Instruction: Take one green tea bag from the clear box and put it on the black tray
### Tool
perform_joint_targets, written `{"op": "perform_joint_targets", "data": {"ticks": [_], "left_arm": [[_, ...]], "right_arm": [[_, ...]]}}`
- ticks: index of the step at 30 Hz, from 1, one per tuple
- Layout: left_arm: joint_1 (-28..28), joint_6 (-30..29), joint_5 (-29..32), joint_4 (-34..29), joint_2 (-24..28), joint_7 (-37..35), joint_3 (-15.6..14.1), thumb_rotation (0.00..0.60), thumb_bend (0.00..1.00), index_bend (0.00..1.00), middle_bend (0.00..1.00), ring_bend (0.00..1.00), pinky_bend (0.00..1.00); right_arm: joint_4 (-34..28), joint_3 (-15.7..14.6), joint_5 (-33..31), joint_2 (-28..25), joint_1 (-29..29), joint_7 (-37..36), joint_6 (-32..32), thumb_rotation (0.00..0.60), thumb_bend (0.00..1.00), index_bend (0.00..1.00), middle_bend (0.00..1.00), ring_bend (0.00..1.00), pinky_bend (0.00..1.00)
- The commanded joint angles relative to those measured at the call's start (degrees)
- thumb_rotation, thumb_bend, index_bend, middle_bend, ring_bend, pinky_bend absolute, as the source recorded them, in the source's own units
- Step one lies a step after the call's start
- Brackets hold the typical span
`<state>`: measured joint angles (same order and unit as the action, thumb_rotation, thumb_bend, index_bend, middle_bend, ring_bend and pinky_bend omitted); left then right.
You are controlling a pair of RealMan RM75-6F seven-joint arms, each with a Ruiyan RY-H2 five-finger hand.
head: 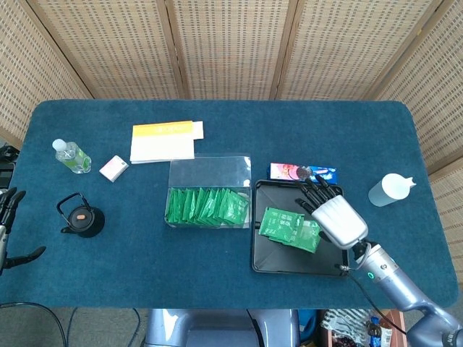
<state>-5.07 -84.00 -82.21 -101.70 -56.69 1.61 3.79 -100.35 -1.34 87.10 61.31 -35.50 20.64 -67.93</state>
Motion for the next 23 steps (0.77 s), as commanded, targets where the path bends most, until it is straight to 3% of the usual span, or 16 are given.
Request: {"op": "perform_joint_targets", "data": {"ticks": [1, 5, 7, 10, 15, 23], "left_arm": [[-0.11, 0.22, 0.08, 0.06, 0.06, -0.15, 0.01, 0.600, 0.00, 0.00, 0.00, 0.00, 0.00], [-0.11, 0.24, 0.00, 0.09, 0.19, -0.60, -0.01, 0.600, 0.00, 0.00, 0.00, 0.00, 0.00], [0.24, -0.59, -0.80, -0.06, 0.30, -0.81, -0.21, 0.600, 0.00, 0.00, 0.00, 0.00, 0.00], [0.48, -1.25, -1.62, -0.05, 0.17, -0.53, -0.44, 0.600, 0.00, 0.00, 0.00, 0.00, 0.00], [0.73, -2.22, -3.12, -0.07, -0.35, 0.85, -0.87, 0.600, 0.00, 0.00, 0.00, 0.00, 0.00], [1.43, -4.12, -4.63, -0.27, -0.81, 1.92, -1.12, 0.600, 0.00, 0.00, 0.00, 0.00, 0.00]], "right_arm": [[0.85, 0.94, -0.41, -1.19, 1.38, -1.75, -2.00, 0.600, 0.00, 0.05, 0.00, 0.00, 0.00], [1.25, 1.19, 0.27, -2.78, 4.86, -5.23, -7.17, 0.600, 0.00, 0.05, 0.00, 0.00, 0.00], [1.37, -0.11, 2.55, -3.08, 9.90, -9.55, -14.35, 0.600, 0.00, 0.05, 0.00, 0.00, 0.00], [2.60, -1.34, 4.35, -1.99, 13.88, -12.02, -18.81, 0.600, 0.00, 0.05, 0.00, 0.00, 0.00], [2.89, -2.05, 3.59, 0.28, 19.42, -12.69, -23.51, 0.600, 0.00, 0.00, 0.00, 0.00, 0.00], [5.10, -0.97, 1.57, 4.43, 25.31, -12.27, -28.54, 0.600, 0.00, 0.00, 0.00, 0.00, 0.00]]}}
